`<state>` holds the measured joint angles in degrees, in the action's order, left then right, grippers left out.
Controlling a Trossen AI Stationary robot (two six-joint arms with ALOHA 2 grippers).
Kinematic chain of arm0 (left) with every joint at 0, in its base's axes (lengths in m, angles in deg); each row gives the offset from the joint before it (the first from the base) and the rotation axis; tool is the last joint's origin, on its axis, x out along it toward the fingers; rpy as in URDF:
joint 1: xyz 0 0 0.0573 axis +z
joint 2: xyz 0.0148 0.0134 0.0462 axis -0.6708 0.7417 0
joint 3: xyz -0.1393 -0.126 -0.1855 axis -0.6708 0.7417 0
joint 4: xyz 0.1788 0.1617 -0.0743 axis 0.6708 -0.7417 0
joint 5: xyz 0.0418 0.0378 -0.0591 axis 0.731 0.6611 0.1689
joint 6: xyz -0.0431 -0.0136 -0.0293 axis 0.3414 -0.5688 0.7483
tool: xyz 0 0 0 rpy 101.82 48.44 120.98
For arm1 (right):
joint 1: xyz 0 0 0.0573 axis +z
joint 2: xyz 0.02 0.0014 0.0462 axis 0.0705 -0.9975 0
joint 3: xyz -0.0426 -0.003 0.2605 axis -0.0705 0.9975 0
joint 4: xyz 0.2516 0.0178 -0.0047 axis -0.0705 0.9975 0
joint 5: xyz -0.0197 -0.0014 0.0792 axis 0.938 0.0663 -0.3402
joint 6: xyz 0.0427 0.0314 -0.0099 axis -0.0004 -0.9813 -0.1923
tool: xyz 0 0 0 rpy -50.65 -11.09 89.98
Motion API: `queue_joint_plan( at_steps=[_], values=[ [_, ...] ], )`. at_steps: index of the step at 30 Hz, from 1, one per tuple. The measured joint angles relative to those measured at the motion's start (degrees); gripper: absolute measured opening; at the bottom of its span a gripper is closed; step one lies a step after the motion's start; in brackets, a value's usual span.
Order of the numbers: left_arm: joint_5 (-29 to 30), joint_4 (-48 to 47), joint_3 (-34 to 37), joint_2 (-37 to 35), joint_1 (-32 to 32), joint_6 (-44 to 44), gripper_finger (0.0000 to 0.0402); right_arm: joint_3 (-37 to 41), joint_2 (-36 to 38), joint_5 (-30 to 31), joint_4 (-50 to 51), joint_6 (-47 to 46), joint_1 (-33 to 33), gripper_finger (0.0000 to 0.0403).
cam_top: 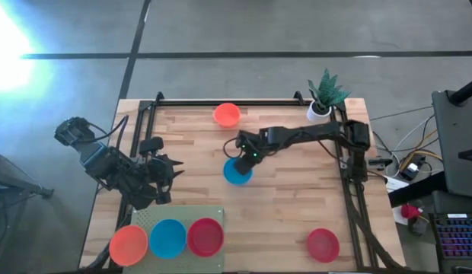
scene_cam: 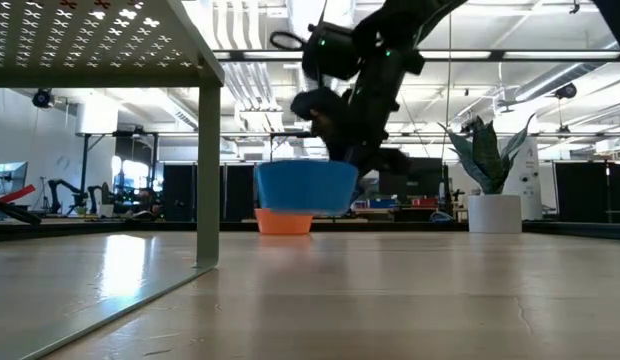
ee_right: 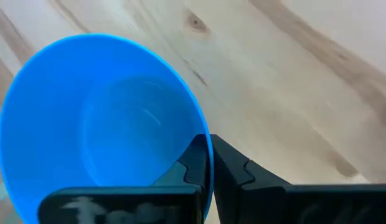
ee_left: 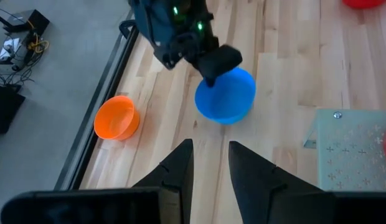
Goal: Pick & Place Mini bowls
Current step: Stack the blue bowl on the blue bowls on the shelf
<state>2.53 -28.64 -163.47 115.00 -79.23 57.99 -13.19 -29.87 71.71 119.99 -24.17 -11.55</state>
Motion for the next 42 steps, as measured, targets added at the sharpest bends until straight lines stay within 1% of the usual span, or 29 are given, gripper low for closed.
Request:
queue_joint_plan(
  at_steps=[3,8,15,20,25,28,36,42],
  values=[
    [0.0,0.02,0.02,0.0,0.0,0.01,0.0094,0.0,-2.09,-0.21,-2.04,-0.18,0.0,0.0008],
    [0.0,0.02,0.0,0.0,0.0,0.02,0.0094,-0.1,-4.74,-0.04,-2.33,-2.78,0.17,0.0008],
    [0.02,0.02,0.02,0.0,0.0,0.02,0.0094,-0.11,-4.57,-2.11,-2.32,-2.8,0.52,0.0008],
    [0.02,0.02,0.01,0.0,0.0,0.03,0.0094,-0.32,-4.28,-2.39,-2.46,-1.94,0.49,0.0008],
    [0.01,0.02,0.01,0.0,0.0,0.04,0.0094,-0.31,-4.28,-2.55,-2.53,-2.98,0.52,0.0011],
    [0.02,0.02,0.01,0.0,0.0,0.04,0.0094,-0.31,-4.28,-2.55,-2.63,-3.11,0.57,0.0026],
    [0.02,0.02,0.02,0.0,0.0,0.04,0.0094,-0.31,-3.66,-2.89,-2.7,-4.71,0.56,0.0081],
    [0.02,0.02,0.01,0.0,0.0,0.04,0.0094,-0.31,0.79,-2.57,-2.35,-0.95,0.57,0.0093]
  ],
)
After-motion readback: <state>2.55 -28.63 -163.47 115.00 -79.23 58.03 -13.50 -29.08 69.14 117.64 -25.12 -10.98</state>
